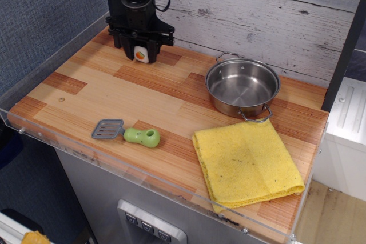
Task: Place the sushi on the back left corner of the table
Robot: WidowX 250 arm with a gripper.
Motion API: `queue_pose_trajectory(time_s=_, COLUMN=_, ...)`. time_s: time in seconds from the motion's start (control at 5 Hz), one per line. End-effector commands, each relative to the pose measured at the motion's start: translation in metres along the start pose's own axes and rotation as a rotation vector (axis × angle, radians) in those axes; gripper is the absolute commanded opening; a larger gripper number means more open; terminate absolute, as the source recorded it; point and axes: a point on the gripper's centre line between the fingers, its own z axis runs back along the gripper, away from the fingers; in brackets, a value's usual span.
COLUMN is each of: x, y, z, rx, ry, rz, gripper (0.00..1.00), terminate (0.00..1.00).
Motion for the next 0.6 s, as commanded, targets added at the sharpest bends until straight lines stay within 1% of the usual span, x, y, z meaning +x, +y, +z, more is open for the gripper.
queue_pose_trajectory(time_s=0.0, x=0.006, y=0.016, z=0.016, rx=0.040, ry=0.000, rz=0.054, gripper=1.00, terminate=0.00)
queue_pose_trajectory(time_s=0.4, x=0.007, y=0.020, z=0.033, rx=0.016, ry=-0.029, rz=0.075, gripper=1.00, terminate=0.00)
